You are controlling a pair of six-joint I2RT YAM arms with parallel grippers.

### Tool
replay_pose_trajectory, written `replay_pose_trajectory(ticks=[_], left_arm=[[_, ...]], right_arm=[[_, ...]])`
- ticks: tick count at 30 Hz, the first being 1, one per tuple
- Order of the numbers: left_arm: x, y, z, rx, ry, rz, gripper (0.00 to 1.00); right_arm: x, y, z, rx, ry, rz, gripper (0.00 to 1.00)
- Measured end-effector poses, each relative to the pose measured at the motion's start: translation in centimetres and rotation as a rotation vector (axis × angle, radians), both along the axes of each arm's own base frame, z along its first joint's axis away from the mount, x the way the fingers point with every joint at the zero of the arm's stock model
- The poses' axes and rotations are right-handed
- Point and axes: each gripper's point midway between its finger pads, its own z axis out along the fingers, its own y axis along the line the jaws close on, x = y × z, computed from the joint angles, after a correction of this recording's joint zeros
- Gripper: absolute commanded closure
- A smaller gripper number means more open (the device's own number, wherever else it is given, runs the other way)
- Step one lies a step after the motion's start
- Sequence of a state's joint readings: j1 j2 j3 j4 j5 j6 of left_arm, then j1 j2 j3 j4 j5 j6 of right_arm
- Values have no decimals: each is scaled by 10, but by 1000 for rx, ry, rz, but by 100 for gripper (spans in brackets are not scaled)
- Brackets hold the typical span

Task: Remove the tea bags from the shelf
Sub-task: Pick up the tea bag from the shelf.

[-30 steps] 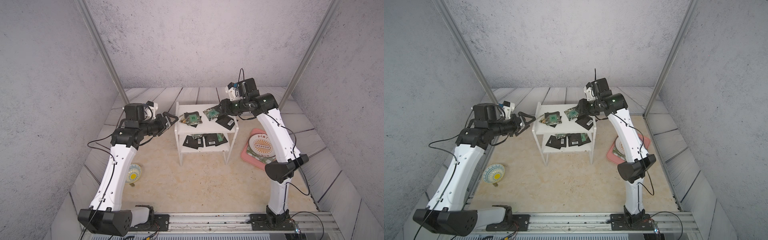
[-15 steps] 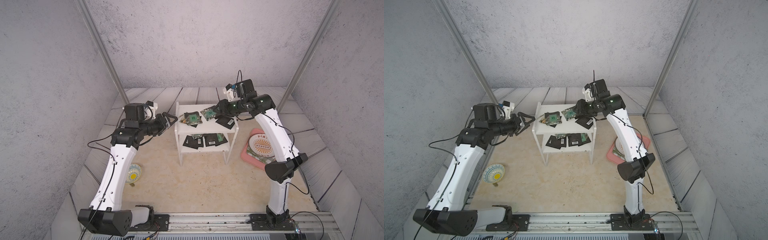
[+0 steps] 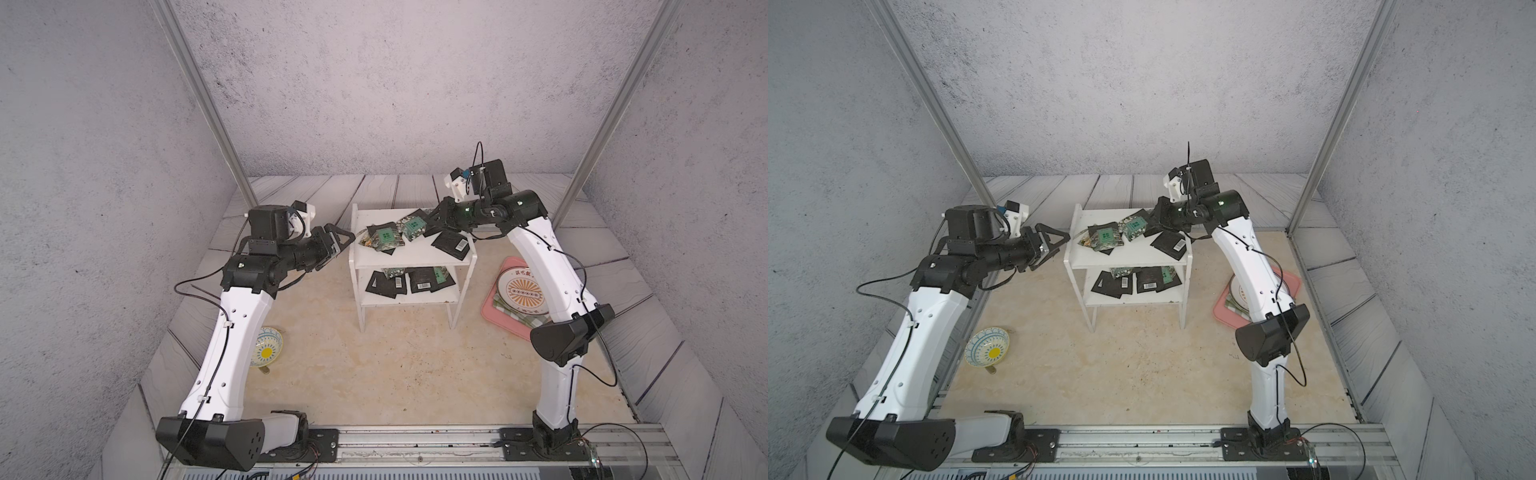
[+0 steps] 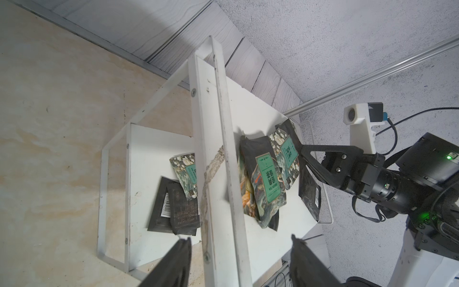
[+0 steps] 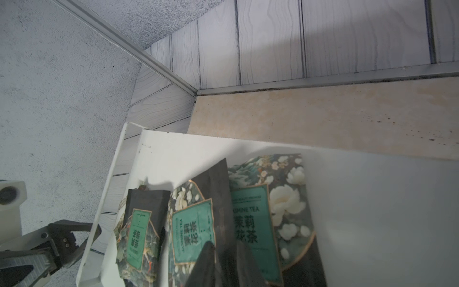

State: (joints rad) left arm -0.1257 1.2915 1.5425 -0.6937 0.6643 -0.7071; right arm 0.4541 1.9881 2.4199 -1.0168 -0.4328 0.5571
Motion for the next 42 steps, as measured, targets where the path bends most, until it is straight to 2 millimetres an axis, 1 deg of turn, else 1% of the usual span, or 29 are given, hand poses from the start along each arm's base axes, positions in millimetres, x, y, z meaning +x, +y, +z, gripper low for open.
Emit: replay_pose_trajectory(ticks=[3,5,8,18,23,29,32,35,42], left_arm=[[0,0,0,0,0,0,33],[0,0,-1,0,2,0,33],[2,0,-2,1,6,0,33],[2,0,-2,1,7,0,33],[2,0,-3,1,7,1,33],[2,0,-3,2,8,1,33],[2,0,-3,2,9,1,33],[2,0,-4,2,10,2,33],[1,0,-5,2,12,2,33]], right_arm=[[2,1,1,11,-1,-4,89],[3,1,2,20,-3,-7,95],[5,1,3,31,0,-15,100],[12,-6,7,54,5,-50,100],[21,-11,16,91,-11,-72,100],[26,-10,28,140,-33,-80,100],[25,-10,38,163,-49,-78,100],[19,-12,55,197,-77,-73,100],[-8,-26,106,287,-176,-77,100]])
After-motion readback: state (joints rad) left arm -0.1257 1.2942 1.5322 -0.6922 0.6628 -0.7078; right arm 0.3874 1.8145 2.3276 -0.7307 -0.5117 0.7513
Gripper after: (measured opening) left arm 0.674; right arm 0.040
